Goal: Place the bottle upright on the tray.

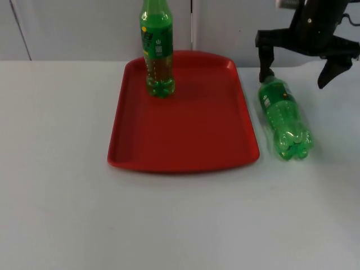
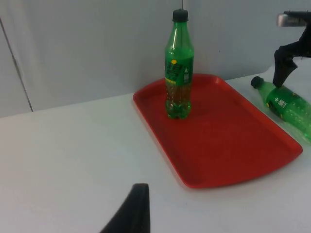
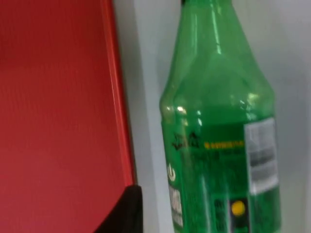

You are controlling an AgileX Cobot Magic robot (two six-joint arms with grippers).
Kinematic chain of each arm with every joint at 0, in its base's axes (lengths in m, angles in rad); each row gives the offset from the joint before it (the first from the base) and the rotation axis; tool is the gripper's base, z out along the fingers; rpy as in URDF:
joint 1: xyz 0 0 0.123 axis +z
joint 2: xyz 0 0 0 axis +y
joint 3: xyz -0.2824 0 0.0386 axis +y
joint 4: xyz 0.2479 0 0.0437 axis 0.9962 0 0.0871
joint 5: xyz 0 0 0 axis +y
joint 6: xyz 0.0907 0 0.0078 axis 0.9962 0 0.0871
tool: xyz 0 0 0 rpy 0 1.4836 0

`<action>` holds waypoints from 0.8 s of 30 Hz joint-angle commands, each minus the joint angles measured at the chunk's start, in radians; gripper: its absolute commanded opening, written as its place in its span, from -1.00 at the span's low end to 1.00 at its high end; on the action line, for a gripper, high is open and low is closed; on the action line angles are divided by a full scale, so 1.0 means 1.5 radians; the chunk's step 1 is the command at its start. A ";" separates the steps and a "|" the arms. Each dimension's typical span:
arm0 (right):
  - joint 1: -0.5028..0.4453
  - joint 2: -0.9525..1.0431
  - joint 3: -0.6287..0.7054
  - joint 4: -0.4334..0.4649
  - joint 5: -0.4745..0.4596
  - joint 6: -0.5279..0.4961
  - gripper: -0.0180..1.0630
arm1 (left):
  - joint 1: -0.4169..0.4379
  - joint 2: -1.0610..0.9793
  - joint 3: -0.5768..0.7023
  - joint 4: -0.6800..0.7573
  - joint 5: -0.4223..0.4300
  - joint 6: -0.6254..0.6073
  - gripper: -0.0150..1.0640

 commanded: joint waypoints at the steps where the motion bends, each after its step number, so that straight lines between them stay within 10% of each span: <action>1: 0.005 0.023 -0.025 0.004 0.003 -0.030 0.95 | -0.004 -0.003 -0.005 0.002 0.001 0.000 0.98; 24: 0.004 0.099 -0.038 0.013 -0.055 -0.052 0.87 | -0.004 -0.003 -0.005 0.002 0.001 0.000 0.98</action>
